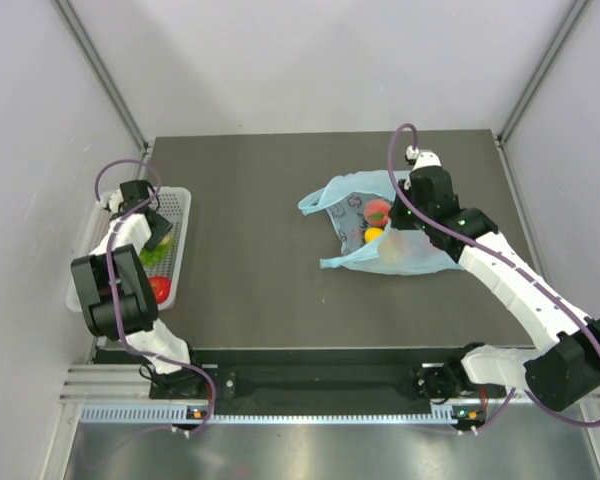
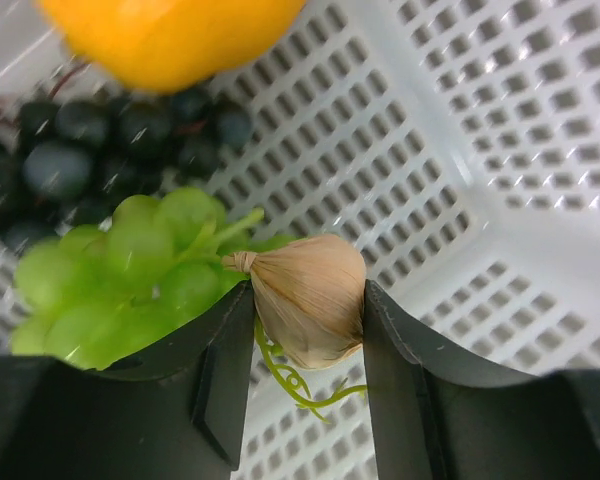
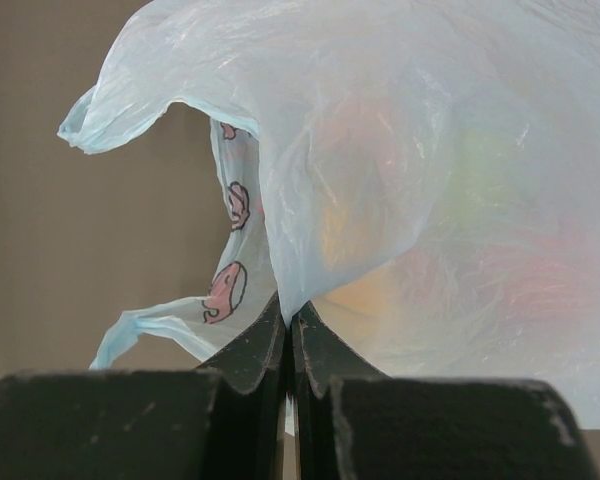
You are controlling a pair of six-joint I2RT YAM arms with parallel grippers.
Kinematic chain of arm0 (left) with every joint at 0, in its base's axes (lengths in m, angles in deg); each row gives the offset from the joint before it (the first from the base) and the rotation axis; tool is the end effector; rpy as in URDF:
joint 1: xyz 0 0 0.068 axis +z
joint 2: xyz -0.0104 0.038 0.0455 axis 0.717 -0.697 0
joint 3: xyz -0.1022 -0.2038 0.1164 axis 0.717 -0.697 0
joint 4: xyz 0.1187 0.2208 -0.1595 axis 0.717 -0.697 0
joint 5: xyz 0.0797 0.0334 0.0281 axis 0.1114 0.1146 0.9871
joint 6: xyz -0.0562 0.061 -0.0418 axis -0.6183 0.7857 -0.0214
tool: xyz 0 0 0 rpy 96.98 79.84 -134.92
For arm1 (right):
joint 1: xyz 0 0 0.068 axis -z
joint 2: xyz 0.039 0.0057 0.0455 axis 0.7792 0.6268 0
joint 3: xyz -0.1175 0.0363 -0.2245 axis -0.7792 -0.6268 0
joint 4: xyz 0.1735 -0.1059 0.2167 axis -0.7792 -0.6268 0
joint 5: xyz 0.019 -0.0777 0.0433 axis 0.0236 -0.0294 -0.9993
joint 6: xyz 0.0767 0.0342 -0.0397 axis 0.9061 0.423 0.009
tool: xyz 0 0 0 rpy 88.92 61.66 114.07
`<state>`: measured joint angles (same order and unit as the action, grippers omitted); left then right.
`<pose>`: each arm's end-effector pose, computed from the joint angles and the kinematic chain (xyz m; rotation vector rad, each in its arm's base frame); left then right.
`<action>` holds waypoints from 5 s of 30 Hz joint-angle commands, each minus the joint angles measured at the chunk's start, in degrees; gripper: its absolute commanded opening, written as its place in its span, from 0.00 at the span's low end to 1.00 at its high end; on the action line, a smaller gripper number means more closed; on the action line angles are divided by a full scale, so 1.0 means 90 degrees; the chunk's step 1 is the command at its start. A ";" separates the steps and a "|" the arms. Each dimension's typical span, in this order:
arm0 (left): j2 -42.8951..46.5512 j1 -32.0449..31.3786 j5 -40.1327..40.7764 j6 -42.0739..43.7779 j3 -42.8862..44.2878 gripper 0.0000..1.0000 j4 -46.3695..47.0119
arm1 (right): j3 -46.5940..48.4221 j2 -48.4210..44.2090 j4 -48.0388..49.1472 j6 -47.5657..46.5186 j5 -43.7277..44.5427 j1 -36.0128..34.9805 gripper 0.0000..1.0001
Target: Place the fake fruits into the plastic bag and tie a complex knot
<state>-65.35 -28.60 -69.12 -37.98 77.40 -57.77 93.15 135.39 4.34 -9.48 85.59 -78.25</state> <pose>0.3701 0.1347 0.1268 -1.2192 2.1814 0.1484 0.3172 0.1469 0.2854 -0.0248 2.2000 0.2933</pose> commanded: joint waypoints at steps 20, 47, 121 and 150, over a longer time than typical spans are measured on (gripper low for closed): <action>-0.0168 -0.0047 -0.0487 0.0431 0.0442 0.77 0.0308 | 0.0388 -0.0004 -0.0024 -0.0140 0.0207 0.0117 0.00; -0.1395 -0.0086 -0.0506 0.1183 0.2296 0.72 -0.0873 | 0.1052 0.0308 -0.0366 -0.0326 0.0227 0.0107 0.00; -0.0879 -0.7498 0.1006 -0.0057 0.1390 0.36 0.2905 | 0.0720 -0.0033 -0.0102 -0.0004 0.0324 0.0107 0.00; -0.3389 -0.7391 -0.0613 0.0460 0.3323 0.66 0.4497 | -0.0120 -0.0395 0.0699 0.0133 0.0471 0.0185 0.00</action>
<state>-95.90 -95.35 -71.81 -36.62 103.76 -22.98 92.34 133.38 6.21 -9.15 88.94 -77.88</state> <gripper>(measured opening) 0.597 0.006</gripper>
